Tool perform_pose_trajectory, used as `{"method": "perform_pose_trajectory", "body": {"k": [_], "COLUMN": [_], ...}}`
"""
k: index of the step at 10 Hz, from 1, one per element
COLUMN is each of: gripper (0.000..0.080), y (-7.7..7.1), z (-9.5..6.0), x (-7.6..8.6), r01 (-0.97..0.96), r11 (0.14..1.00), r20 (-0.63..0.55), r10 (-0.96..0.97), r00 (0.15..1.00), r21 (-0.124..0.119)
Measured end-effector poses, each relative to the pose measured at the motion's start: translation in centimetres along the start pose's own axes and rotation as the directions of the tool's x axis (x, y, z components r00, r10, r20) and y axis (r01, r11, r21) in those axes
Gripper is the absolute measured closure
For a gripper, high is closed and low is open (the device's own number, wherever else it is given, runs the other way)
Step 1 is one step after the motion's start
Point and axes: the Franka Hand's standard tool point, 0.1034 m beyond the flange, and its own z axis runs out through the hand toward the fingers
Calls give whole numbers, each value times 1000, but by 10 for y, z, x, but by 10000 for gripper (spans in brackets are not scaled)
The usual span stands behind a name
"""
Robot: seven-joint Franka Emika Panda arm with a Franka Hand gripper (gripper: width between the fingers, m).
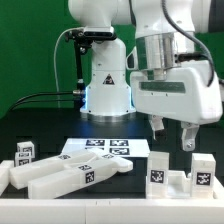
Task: Assemble chair
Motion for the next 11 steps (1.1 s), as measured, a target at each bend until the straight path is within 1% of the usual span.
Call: {"method": "perform_pose_trajectory", "body": {"k": [2, 4, 5, 6, 7, 8, 10, 11], "gripper": [151, 151, 151, 151, 151, 151, 151, 151], "y": [0, 0, 2, 6, 9, 12, 13, 12], "z": [-1, -1, -5, -5, -3, -1, 0, 0], "x": [3, 4, 5, 6, 7, 11, 11, 13], "r01": [114, 284, 452, 593, 684, 783, 785, 787], "r11": [993, 959, 892, 805, 730, 621, 619, 617], "r20": [-1, -3, -27, -60, -84, -124, -125, -160], "r10": [-114, -284, -452, -591, -681, -779, -781, -780], "r00": [993, 959, 892, 804, 727, 615, 612, 605], "r21": [0, 0, 11, 9, 0, -21, -23, -29]}}
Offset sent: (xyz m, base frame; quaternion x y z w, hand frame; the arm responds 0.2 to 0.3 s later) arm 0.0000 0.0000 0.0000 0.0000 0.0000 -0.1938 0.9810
